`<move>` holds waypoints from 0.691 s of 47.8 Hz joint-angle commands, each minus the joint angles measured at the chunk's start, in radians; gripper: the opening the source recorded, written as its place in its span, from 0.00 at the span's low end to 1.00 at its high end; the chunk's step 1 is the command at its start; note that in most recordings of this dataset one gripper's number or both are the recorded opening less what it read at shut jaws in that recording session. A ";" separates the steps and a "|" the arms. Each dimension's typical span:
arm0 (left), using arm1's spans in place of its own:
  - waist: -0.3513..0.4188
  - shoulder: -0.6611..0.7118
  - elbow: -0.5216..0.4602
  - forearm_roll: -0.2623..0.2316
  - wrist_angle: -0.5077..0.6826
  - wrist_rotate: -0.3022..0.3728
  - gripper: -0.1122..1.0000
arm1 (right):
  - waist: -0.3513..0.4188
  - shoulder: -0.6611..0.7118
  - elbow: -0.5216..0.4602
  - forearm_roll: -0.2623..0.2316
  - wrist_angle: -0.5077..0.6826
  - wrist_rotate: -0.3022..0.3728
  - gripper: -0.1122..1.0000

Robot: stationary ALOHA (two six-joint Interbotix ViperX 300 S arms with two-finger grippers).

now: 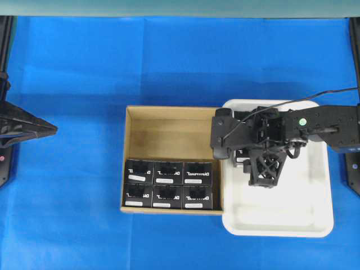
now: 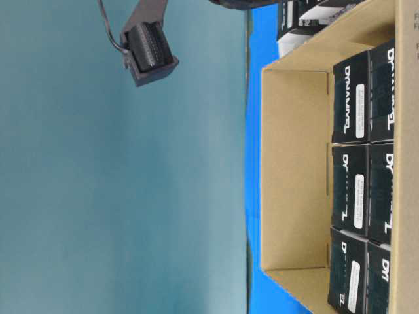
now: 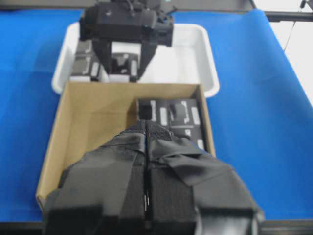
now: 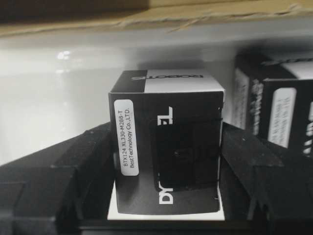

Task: Pick the box from inside the cardboard box.
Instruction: 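Lower the black box into the white tray beside the others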

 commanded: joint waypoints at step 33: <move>-0.002 0.008 -0.034 0.003 -0.005 0.000 0.04 | -0.012 0.003 0.002 0.000 -0.064 0.003 0.65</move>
